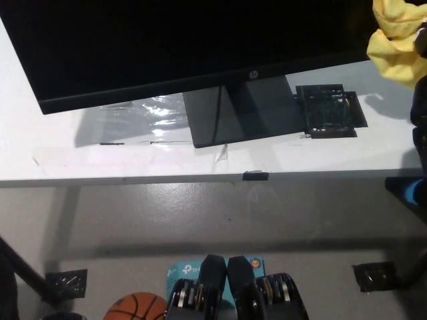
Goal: The robot uses its right hand to pick up the cloth kept in the middle of the desk and use it to wipe the monitor in the middle of the desk by swiping its screen twice
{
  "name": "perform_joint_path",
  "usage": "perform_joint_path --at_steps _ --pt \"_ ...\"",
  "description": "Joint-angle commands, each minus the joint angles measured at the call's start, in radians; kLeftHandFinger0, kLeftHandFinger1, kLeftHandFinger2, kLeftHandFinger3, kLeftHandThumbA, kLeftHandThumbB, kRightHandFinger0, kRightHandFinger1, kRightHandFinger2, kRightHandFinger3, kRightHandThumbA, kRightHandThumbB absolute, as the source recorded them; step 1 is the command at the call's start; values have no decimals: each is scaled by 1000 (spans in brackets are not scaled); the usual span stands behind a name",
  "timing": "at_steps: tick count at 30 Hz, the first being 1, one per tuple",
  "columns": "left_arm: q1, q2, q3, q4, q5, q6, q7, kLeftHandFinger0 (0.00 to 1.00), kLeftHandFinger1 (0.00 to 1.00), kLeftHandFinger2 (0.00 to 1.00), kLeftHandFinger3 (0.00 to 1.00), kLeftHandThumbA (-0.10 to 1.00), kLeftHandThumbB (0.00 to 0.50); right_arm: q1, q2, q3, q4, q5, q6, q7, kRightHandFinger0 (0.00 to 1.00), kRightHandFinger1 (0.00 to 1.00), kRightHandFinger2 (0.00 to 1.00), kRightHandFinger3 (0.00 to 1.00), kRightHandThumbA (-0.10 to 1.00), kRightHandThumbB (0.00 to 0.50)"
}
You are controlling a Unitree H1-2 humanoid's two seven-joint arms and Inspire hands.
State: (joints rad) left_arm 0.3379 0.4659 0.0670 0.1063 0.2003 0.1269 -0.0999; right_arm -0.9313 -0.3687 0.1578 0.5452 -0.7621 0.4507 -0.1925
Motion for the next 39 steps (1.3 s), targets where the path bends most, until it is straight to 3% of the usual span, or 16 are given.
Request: perform_joint_path --at_steps 1,5,6,7,8,9,10,14,15,18,24,31,32,33,36,39 --pt "17 9 3 -5 10 -38 11 524 550 702 928 273 0 -60 -3 -10 -27 17 3 -24 0 177 577 123 -100 88" --pt "12 10 -3 -13 16 -27 6 526 540 706 936 295 0 -79 2 2 -14 14 -19 -23 0 186 546 103 -100 84" --pt "11 10 -2 -5 13 -39 8 521 538 695 929 292 0 -98 11 8 -8 11 8 -4 4 249 609 479 -100 85" --pt "11 10 -2 -4 13 -41 8 533 548 706 931 286 1 -101 12 8 -7 10 11 -2 89 328 644 512 -100 117" --pt "12 9 -4 -4 18 -36 9 537 550 710 932 288 3 -117 17 21 32 3 -13 -21 4 185 448 440 -100 131" --pt "16 9 -5 -4 20 -34 10 538 551 711 933 291 3 -122 19 27 50 1 -23 -30 0 116 357 433 -100 134" --pt "15 6 -6 -6 23 -23 11 542 546 711 928 292 9 -125 30 26 43 7 -33 -41 0 18 228 181 -100 131" --pt "13 5 -9 -10 25 -21 8 544 550 726 943 301 1 -152 76 23 43 14 -36 -76 0 14 348 91 -100 117" --pt "11 3 -7 0 19 -38 8 532 547 723 940 298 0 -165 99 37 24 2 -32 -78 0 14 365 226 -100 128" --pt "15 5 -9 -36 24 -5 -1 542 552 717 946 333 2 -193 151 38 -1 4 -6 -70 0 0 326 58 -100 101" --pt "4 6 -8 2 20 -37 6 516 539 701 936 300 0 -261 269 56 -16 -45 19 -17 0 32 464 139 -100 46" --pt "11 3 -7 -39 21 9 -3 527 538 701 949 321 1 -288 383 83 -49 -63 19 -16 0 15 444 175 -100 47" --pt "13 3 -5 -37 15 -7 -2 518 530 689 933 315 1 -296 416 104 -56 -54 19 -22 0 1 410 95 -100 63" --pt "14 4 -6 -38 15 -6 -4 526 537 697 937 312 0 -302 436 107 -53 -54 19 -35 0 0 370 258 -100 85" --pt "11 3 -5 -30 15 -10 -2 523 538 696 937 310 0 -306 476 126 -58 -68 19 -41 0 0 352 90 -100 57" --pt "21 2 -10 -52 21 5 -5 527 542 696 938 312 0 -316 505 139 -39 -81 19 -56 0 0 381 104 -100 65"
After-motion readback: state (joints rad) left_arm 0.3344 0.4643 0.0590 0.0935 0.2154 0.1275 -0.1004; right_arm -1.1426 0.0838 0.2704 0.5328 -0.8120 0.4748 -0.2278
